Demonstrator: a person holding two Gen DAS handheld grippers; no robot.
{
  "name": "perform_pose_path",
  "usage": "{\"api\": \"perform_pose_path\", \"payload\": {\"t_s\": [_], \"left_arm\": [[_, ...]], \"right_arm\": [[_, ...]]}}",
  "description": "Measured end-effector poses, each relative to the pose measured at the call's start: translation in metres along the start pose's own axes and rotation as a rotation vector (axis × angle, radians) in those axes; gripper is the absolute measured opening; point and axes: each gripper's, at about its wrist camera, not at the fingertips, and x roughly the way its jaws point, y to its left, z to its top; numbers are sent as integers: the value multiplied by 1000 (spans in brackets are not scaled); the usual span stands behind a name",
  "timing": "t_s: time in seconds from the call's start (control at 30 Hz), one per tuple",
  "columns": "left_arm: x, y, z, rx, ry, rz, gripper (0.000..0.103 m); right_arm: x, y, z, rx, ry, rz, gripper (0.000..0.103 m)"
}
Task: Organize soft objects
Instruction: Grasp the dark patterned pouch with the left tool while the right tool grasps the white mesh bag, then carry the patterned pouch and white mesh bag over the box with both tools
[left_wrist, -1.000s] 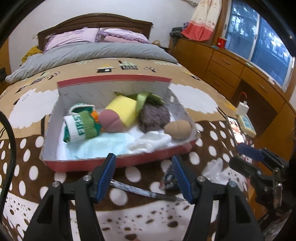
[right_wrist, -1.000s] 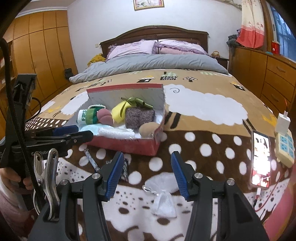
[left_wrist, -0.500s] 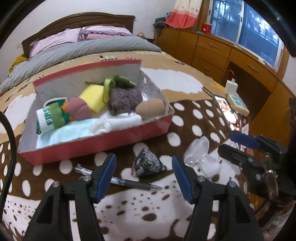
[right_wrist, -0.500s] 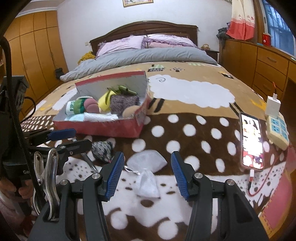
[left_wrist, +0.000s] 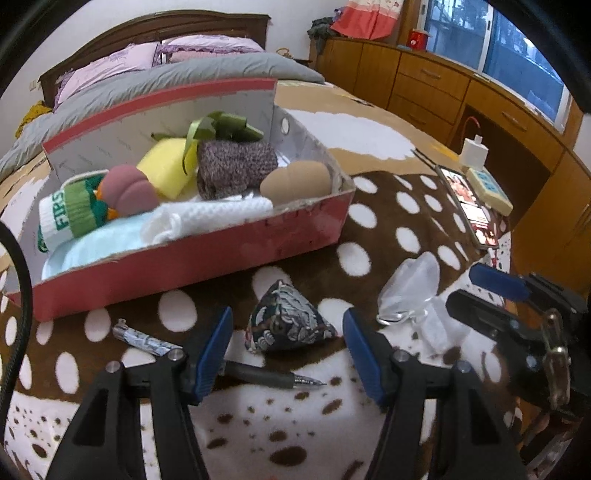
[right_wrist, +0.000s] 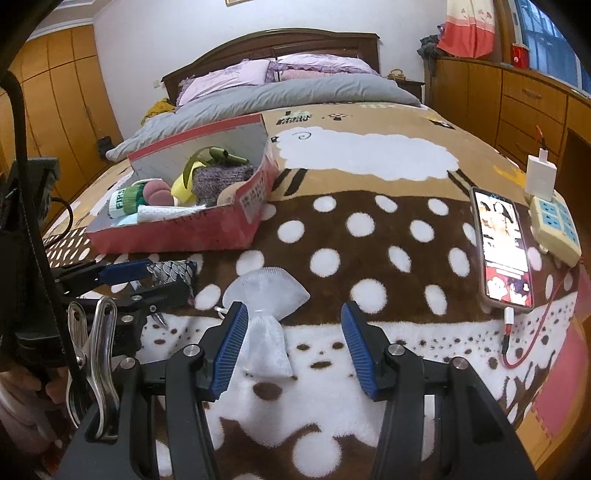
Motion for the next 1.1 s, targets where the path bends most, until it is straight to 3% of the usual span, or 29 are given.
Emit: {"api": "perform_pose_path", "payload": {"t_s": [0.3,0.53,0.87,1.1], "left_arm": [[13,2,-2,-18,23,-12,61],[10,2,-4,-5,3,-22,45],[0,3,-5,-4,-15,-41,43],[-17,3,-5,2,-45,-59,43]], "right_arm": [[18,5,-3,10,36,26,53],[30,16,-7,-7,56,44,35],[29,22,-10,-12,35,47,18],[18,23,-9,-5,-4,47,14]]}}
